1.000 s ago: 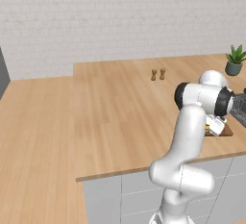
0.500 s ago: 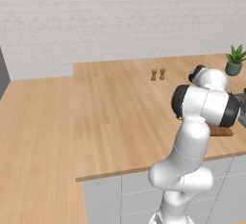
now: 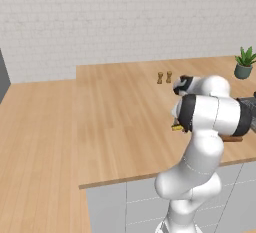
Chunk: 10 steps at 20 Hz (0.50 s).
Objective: Pick up the sponge from the counter and clean the cutting board by briefly scrubbing or pressing down on the cutting board. Once finished, release the sponge.
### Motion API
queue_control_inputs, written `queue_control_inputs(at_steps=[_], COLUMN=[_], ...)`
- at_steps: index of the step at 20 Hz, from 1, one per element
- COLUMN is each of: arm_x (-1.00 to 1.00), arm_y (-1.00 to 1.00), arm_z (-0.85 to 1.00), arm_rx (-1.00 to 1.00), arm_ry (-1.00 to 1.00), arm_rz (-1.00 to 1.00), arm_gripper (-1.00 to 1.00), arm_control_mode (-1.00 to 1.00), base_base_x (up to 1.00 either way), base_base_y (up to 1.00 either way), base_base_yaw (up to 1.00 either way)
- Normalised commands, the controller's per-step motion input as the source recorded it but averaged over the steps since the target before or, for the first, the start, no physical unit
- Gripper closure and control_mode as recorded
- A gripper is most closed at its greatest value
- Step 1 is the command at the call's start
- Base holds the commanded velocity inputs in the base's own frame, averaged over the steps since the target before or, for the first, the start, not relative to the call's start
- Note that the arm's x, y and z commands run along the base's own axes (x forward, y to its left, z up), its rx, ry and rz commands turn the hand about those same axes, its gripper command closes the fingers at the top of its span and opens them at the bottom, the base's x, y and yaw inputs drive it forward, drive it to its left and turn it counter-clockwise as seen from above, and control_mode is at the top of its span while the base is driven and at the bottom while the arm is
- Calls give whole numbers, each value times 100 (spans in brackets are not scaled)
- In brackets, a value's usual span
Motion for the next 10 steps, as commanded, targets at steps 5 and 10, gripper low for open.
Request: queue_control_inputs(at_steps=[5,10], arm_x=[5,0], arm_y=[-1,0], arm_z=[-73,-91], arm_rx=[-18,-17], arm_ry=[-3,-6], arm_rz=[0,0], arm_gripper=[100,100], arm_control_mode=[-100,-100], base_base_x=[0,0], base_base_y=[0,0], base_base_yaw=[0,0])
